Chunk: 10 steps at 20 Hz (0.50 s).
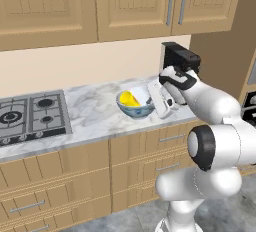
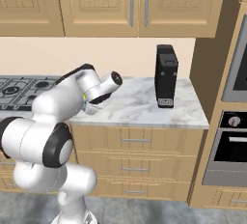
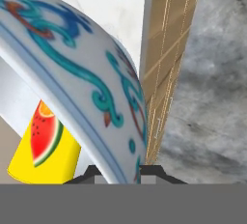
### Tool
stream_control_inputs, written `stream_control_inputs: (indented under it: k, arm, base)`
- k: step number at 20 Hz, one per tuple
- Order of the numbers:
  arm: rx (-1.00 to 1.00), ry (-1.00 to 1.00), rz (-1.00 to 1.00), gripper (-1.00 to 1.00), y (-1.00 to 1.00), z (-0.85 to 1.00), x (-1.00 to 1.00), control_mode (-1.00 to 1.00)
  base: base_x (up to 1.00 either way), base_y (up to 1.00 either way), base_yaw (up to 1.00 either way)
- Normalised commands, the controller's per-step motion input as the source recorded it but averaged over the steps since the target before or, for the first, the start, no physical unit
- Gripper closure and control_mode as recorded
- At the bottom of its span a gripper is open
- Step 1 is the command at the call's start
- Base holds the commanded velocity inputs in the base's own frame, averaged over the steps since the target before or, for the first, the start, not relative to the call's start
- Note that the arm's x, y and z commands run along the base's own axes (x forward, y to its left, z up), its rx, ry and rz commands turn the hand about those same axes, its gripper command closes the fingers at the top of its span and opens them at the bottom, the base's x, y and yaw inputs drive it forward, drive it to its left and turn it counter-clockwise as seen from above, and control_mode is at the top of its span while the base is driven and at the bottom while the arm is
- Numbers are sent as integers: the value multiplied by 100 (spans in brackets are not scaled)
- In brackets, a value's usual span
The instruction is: Place the cup inside the bowl on the dining table and move the bowl to any counter.
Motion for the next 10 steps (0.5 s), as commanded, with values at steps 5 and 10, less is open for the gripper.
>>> stream_control_inputs:
  k: [5, 10]
  arm:
    - [0, 0, -6, 100, 20, -17, 37, -100]
    - [0, 0, -5, 100, 17, -5, 37, -100]
  base:
    - [0, 0, 0]
    - [0, 0, 0]
